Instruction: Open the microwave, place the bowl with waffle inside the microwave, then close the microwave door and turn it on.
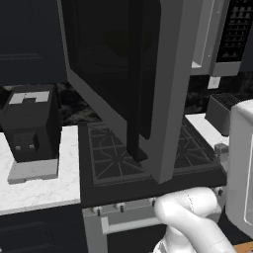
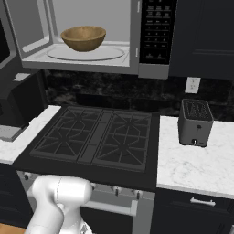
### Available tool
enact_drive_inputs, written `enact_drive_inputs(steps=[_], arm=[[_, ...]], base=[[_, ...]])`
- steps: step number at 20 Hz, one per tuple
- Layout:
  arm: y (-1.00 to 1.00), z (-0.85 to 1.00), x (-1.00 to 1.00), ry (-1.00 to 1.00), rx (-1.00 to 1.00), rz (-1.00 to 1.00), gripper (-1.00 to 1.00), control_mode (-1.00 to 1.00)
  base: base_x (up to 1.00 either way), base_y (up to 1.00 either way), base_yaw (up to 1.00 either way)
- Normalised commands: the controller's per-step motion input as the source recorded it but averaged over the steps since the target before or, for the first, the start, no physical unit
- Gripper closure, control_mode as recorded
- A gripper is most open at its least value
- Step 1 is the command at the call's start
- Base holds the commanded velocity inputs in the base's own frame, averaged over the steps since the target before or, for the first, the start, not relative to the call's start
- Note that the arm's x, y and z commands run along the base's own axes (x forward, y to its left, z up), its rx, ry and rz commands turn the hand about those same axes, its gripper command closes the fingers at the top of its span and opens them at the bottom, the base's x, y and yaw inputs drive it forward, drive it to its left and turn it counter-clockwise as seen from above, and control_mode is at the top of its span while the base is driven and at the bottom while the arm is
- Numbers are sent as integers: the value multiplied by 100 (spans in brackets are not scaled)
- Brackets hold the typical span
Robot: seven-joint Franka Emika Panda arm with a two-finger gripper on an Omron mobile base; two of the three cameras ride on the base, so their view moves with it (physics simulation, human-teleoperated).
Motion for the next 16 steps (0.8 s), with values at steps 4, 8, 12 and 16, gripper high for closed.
enact_drive_inputs(steps=[4,8,12,16], arm=[[66,-11,5,0,-18,-4,100,-100],[68,-13,4,0,-21,-9,100,-100],[83,-30,72,0,-20,-17,100,-100],[64,-36,100,0,-20,-20,100,-100]], base=[[0,0,0],[0,0,0],[0,0,0],[0,0,0]])
